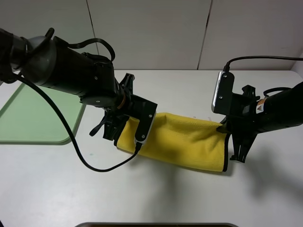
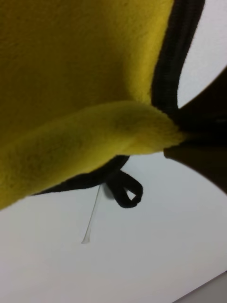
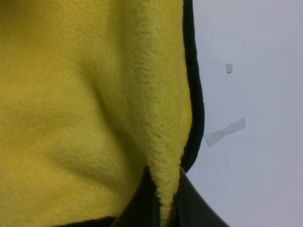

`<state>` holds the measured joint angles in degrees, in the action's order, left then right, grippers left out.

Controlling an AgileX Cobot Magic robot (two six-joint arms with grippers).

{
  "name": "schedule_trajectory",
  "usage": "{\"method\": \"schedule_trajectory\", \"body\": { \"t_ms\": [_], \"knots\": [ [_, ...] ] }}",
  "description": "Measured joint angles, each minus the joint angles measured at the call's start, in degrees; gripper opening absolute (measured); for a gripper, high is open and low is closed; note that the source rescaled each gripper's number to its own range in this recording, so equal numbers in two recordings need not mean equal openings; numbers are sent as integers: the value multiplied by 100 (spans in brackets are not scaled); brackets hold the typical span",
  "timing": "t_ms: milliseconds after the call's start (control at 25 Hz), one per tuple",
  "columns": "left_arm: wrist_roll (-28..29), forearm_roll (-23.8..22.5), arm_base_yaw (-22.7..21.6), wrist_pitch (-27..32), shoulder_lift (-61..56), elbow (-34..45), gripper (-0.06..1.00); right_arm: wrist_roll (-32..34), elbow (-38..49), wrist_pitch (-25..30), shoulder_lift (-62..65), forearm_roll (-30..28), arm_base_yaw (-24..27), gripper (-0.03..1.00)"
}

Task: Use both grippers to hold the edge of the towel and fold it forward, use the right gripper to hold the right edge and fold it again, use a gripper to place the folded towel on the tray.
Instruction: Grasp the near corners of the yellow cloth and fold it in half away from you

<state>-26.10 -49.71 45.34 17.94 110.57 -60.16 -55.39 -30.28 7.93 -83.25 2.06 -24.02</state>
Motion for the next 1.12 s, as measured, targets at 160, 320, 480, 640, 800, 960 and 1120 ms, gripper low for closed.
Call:
{"method": "schedule_trajectory", "body": {
  "t_ms": [160, 320, 480, 640, 800, 960, 1120],
  "knots": [
    [7, 0, 0, 132, 0, 0, 2, 0, 0, 0, 0, 0, 0, 0],
    [103, 0, 0, 328, 0, 0, 18, 0, 0, 0, 0, 0, 0, 19],
    [640, 0, 0, 348, 0, 0, 62, 0, 0, -5, 0, 5, 0, 46],
    [889, 0, 0, 285, 0, 0, 93, 0, 0, -17, 0, 5, 0, 53],
    [924, 0, 0, 279, 0, 0, 99, 22, 0, -65, 0, 123, 0, 71],
    [934, 0, 0, 279, 0, 0, 100, 251, 0, -323, 0, 320, 0, 95],
    [941, 0, 0, 279, 0, 0, 100, 507, 0, -412, 0, 386, 0, 99]
  ]
}}
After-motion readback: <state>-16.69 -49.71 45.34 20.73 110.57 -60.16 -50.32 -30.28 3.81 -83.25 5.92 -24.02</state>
